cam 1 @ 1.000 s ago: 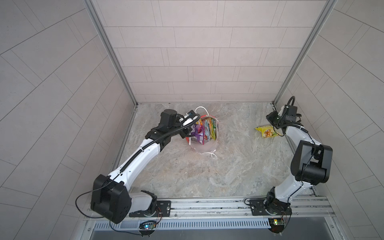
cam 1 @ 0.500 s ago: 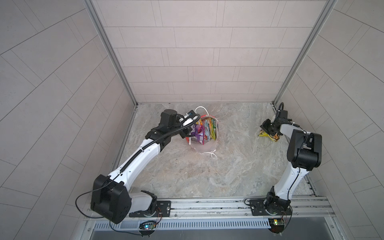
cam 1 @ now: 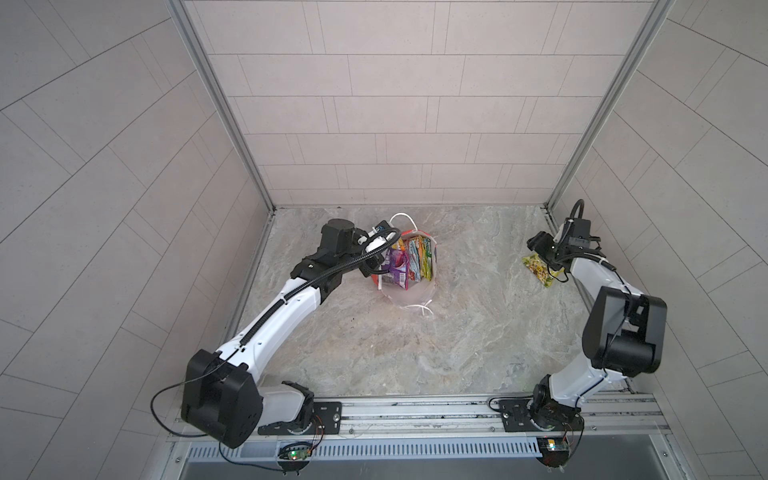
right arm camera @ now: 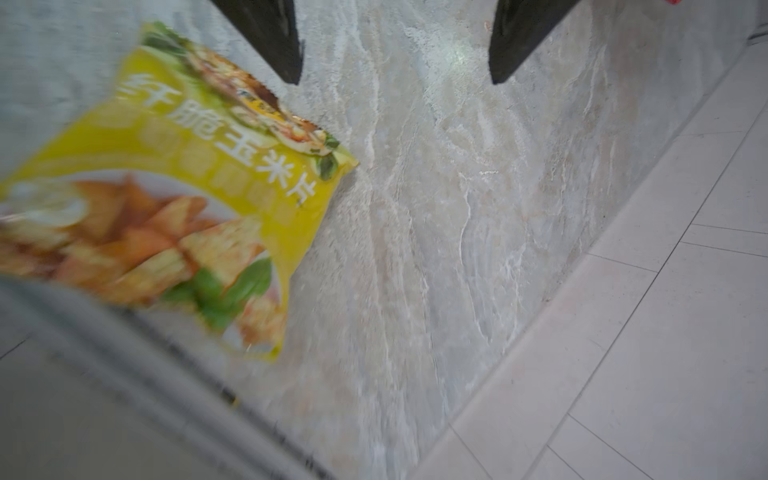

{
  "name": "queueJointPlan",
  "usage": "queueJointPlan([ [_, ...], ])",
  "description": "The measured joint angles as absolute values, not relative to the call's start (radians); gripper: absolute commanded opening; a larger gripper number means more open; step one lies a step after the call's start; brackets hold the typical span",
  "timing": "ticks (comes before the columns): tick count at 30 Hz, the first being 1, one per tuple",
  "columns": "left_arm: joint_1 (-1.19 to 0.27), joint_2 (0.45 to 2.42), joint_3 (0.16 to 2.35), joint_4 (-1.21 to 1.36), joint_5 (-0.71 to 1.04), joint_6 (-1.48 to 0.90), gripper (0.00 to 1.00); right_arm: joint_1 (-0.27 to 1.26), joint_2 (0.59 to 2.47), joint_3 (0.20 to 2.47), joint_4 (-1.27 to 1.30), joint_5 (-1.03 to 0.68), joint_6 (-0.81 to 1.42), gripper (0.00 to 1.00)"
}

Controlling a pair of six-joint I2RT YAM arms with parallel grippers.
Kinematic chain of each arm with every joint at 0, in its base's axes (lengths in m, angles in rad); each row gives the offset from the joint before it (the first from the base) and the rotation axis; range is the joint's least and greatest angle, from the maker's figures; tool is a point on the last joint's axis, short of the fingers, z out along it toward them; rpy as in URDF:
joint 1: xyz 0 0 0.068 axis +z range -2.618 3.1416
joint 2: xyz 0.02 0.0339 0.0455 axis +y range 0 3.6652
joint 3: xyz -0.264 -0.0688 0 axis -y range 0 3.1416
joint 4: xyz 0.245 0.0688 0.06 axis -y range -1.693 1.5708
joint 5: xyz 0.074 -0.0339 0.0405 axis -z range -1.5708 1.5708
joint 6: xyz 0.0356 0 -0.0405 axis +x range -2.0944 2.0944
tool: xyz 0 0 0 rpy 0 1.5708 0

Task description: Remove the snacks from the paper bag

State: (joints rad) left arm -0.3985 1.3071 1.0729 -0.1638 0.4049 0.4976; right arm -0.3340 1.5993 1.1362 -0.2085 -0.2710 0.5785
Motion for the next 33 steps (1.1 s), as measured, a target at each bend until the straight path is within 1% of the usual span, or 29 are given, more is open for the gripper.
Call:
queueJointPlan([
  [2,-0.398,1.307,1.073,-0.164,0.405,0.498,0.00,-0.334,1.546,1.138,-0.216,-0.199,0.517,0.86],
  [4,-0.398,1.307,1.073,-0.163,0.406,0.497,0.00,-0.335,1.526,1.146,-0.230,-0.140,0.452,0.86],
  [5,-0.398,1.307,1.073,-0.163,0.406,0.497,0.00,-0.337,1.535,1.167,-0.258,-0.115,0.418,0.87],
  [7,-0.398,1.307,1.073,-0.163,0.406,0.497,0.00,-0.342,1.592,1.243,-0.330,-0.079,0.366,0.89],
  [12,-0.398,1.307,1.073,-0.163,0.403,0.498,0.00,-0.346,1.847,1.530,-0.563,0.038,0.284,0.94],
  [17,-0.398,1.306,1.073,-0.163,0.403,0.498,0.00,-0.348,1.964,1.633,-0.698,0.063,0.178,0.95],
  [25,-0.398,1.306,1.073,-0.162,0.400,0.498,0.00,-0.347,2.052,1.718,-0.786,0.066,0.002,0.88],
  [27,-0.398,1.306,1.073,-0.162,0.400,0.498,0.00,-0.345,2.080,1.726,-0.792,0.066,-0.035,0.85],
  [31,-0.398,1.306,1.073,-0.162,0.400,0.498,0.00,-0.337,2.117,1.736,-0.812,0.069,-0.070,0.81],
  [33,-0.398,1.306,1.073,-0.162,0.400,0.498,0.00,-0.334,2.123,1.736,-0.815,0.069,-0.079,0.77],
])
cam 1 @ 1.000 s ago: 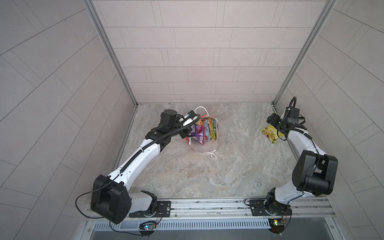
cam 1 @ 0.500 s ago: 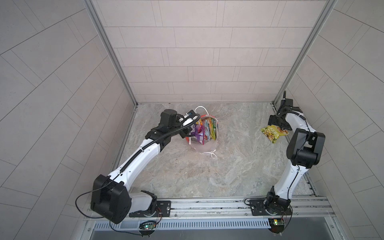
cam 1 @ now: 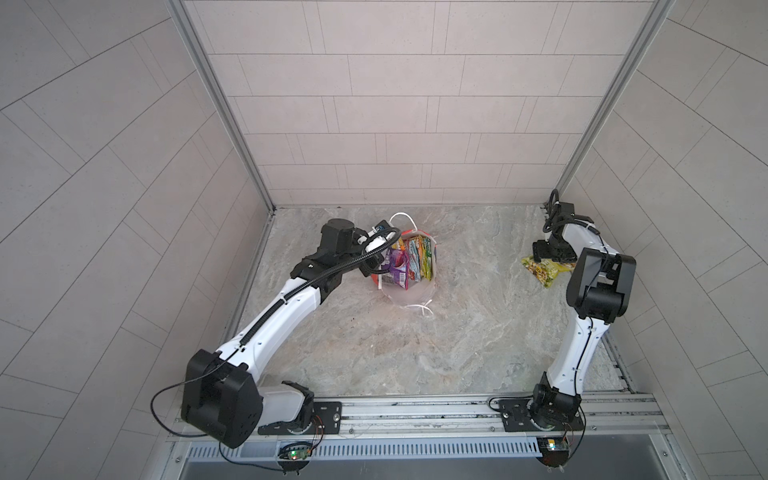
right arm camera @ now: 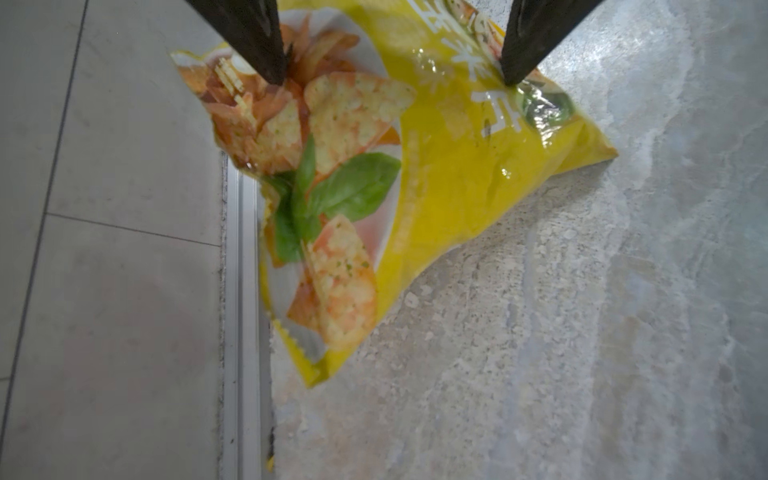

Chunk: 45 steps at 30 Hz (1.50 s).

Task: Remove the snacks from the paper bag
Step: 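Set the yellow packet down farther from the bag and release it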

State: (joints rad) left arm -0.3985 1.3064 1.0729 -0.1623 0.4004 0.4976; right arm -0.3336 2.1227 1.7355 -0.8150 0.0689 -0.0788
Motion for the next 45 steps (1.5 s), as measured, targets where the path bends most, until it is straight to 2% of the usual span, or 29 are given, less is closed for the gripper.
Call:
queueJointPlan([
  [4,-0.398,1.306,1.073,-0.162,0.400,0.498,0.00,-0.330,2.124,1.738,-0.818,0.068,-0.075,0.70],
  [16,-0.398,1.306,1.073,-0.162,0.400,0.498,0.00,-0.331,2.160,1.776,-0.820,-0.034,0.099,0.66],
  [29,-0.397,1.306,1.073,-0.162,0.401,0.497,0.00,-0.321,2.142,1.744,-0.802,-0.049,0.319,0.66],
  [40,-0.395,1.306,1.073,-0.162,0.404,0.497,0.00,-0.319,2.100,1.720,-0.818,-0.083,0.399,0.70],
  [45,-0.395,1.306,1.073,-0.163,0.405,0.497,0.00,-0.312,2.024,1.721,-0.842,-0.106,0.405,0.72],
])
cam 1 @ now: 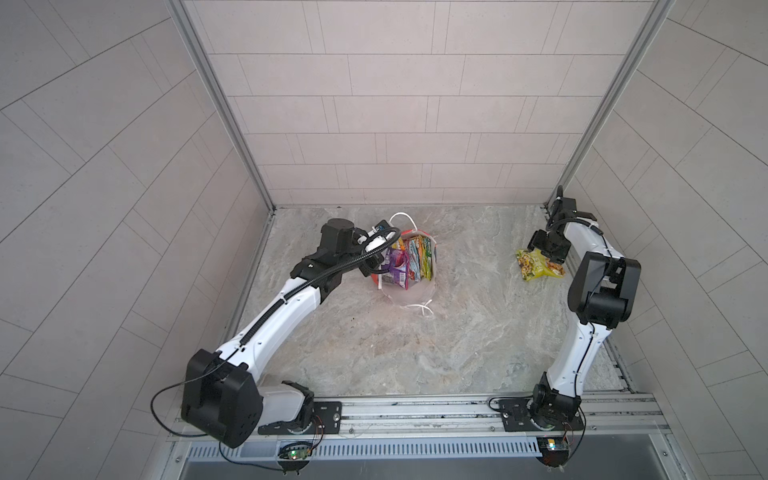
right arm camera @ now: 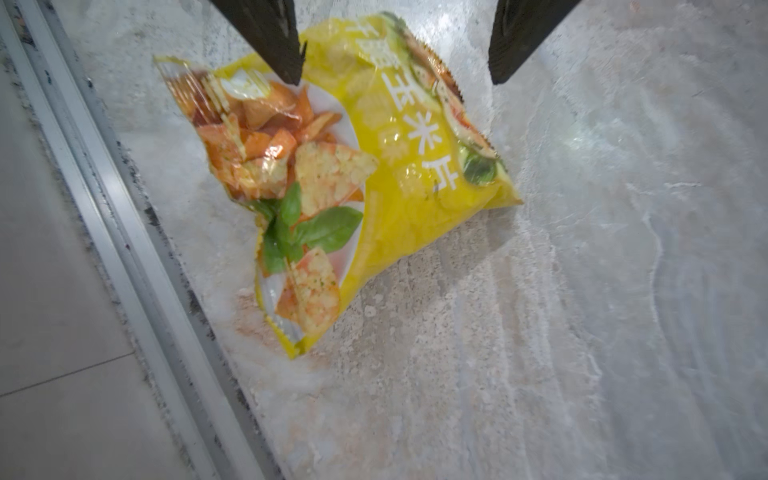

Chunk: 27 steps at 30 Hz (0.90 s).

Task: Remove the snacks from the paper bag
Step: 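Set the yellow packet down farther from the bag and release it, then move the right gripper back over the red bag's opening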

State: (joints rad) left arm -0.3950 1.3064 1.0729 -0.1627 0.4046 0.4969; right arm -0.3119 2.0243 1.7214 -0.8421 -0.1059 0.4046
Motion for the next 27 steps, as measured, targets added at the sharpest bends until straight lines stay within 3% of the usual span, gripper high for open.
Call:
queueJointPlan([
  [4,-0.395,1.306,1.073,-0.165,0.412,0.496,0.00,-0.289,1.897,1.704,-0.841,-0.116,0.397,0.59],
  [8,-0.395,1.306,1.073,-0.170,0.425,0.497,0.00,-0.211,1.631,1.502,-0.688,-0.170,0.387,0.50],
  [15,-0.393,1.301,1.073,-0.189,0.448,0.507,0.00,0.214,1.205,1.096,-0.287,-0.190,0.366,0.25],
  [27,-0.393,1.298,1.090,-0.283,0.529,0.574,0.00,0.619,1.050,0.877,-0.065,-0.074,0.375,0.12],
])
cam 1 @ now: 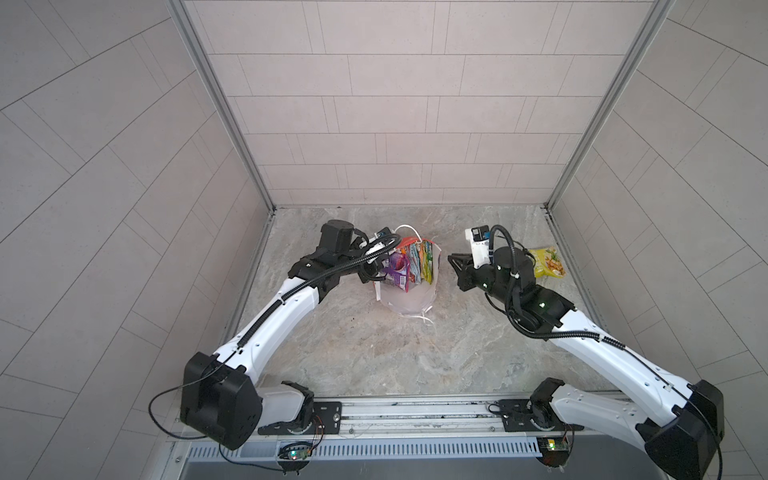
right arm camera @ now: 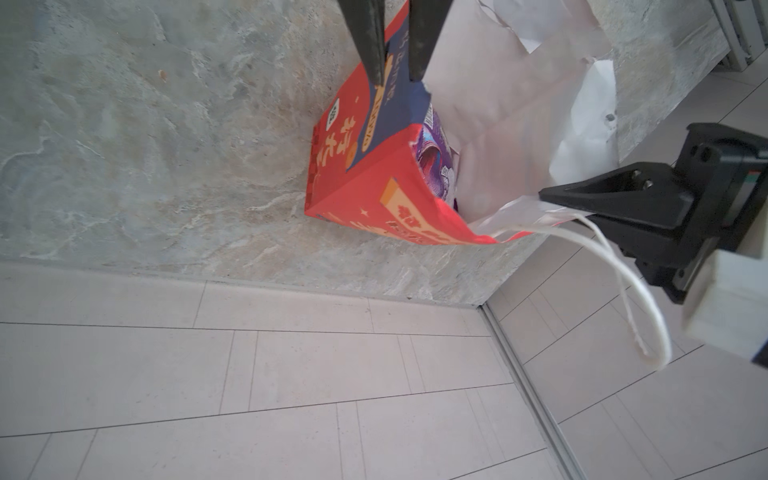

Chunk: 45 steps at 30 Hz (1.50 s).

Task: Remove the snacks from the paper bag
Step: 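Move the right gripper back over the red bag's opening, then lower the right gripper into the bag toward the purple candy packet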

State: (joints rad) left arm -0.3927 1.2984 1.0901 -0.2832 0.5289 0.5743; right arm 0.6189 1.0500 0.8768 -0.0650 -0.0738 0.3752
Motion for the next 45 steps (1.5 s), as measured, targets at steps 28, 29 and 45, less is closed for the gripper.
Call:
queueJointPlan([
  [28,-0.393,1.298,1.095,-0.301,0.545,0.573,0.00,0.886,1.521,0.928,0.281,0.133,0.350,0.05],
  [29,-0.393,1.298,1.095,-0.301,0.545,0.573,0.00,0.887,1.534,0.934,0.283,0.141,0.355,0.05],
  [45,-0.393,1.295,1.095,-0.298,0.537,0.573,0.00,0.876,1.695,1.003,0.277,0.262,0.443,0.49],
])
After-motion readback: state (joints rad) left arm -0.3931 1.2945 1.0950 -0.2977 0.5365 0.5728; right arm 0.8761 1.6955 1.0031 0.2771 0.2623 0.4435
